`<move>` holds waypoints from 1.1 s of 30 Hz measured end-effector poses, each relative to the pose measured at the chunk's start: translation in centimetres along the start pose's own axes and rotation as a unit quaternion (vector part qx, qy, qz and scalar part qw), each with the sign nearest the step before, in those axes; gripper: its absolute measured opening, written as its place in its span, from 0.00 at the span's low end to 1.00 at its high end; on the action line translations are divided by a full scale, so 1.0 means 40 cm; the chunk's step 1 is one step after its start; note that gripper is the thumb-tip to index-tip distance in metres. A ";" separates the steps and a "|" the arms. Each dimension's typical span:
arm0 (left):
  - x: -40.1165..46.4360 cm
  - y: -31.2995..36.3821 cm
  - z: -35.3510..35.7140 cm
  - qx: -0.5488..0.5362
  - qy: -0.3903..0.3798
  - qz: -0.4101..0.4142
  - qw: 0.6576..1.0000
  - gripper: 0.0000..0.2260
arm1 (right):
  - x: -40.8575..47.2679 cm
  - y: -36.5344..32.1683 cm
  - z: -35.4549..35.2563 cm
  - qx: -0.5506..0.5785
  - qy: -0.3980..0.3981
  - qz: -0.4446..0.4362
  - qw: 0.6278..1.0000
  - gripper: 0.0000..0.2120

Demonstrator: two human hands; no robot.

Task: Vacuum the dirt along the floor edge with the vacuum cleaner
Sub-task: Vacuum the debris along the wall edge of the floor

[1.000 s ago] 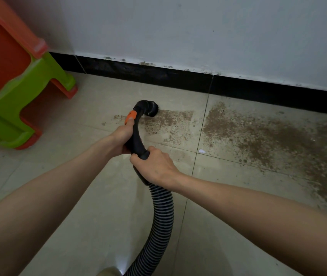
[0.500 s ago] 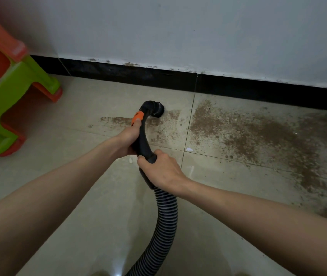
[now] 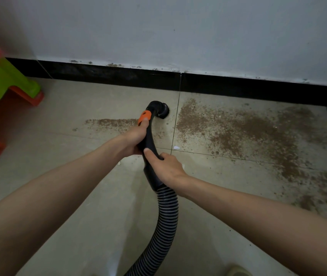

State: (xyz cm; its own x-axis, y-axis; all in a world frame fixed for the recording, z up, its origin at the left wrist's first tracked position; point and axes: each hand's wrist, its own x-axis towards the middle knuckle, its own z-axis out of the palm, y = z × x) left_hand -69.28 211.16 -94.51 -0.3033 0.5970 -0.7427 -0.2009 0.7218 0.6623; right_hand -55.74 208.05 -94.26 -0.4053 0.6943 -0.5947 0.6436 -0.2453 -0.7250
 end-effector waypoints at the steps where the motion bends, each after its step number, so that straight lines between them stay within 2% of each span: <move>1: 0.000 -0.002 0.003 0.000 0.000 0.000 1.000 0.32 | -0.001 0.003 -0.002 0.002 0.001 0.005 1.000 0.25; 8: -0.002 -0.007 0.020 0.002 -0.021 0.008 1.000 0.30 | -0.006 0.010 -0.004 -0.004 0.022 0.010 1.000 0.23; 11: -0.008 -0.001 0.026 -0.002 -0.025 0.017 1.000 0.26 | -0.002 0.002 -0.005 0.008 0.024 0.013 1.000 0.23; 16: -0.019 0.020 0.007 -0.040 0.018 0.051 0.998 0.22 | 0.006 -0.034 0.001 0.042 0.004 0.003 0.999 0.23; 22: -0.060 0.017 -0.135 -0.022 0.089 0.080 0.993 0.23 | 0.004 -0.110 0.070 0.041 -0.092 -0.050 0.994 0.22; 25: -0.092 0.006 -0.220 0.019 0.095 0.075 0.992 0.23 | 0.009 -0.159 0.149 0.045 -0.134 -0.069 0.988 0.17; 27: -0.111 -0.001 -0.275 0.028 0.092 0.061 0.993 0.22 | 0.006 -0.178 0.220 0.047 -0.141 -0.088 0.985 0.16; 29: -0.129 -0.015 -0.335 0.004 0.082 0.037 0.996 0.20 | -0.001 -0.184 0.293 0.025 -0.122 -0.127 0.984 0.20; 33: -0.149 -0.080 -0.453 -0.111 0.068 0.005 0.991 0.21 | -0.003 -0.191 0.378 -0.063 -0.117 -0.176 0.975 0.24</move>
State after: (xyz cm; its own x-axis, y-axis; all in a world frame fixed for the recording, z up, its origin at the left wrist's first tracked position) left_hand -83.70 198.96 -90.39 -0.4269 0.5397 -0.7256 -0.3925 0.6123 0.6863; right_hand -70.42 199.59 -93.90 -0.7435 0.5431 -0.3903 0.5063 0.0758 -0.8590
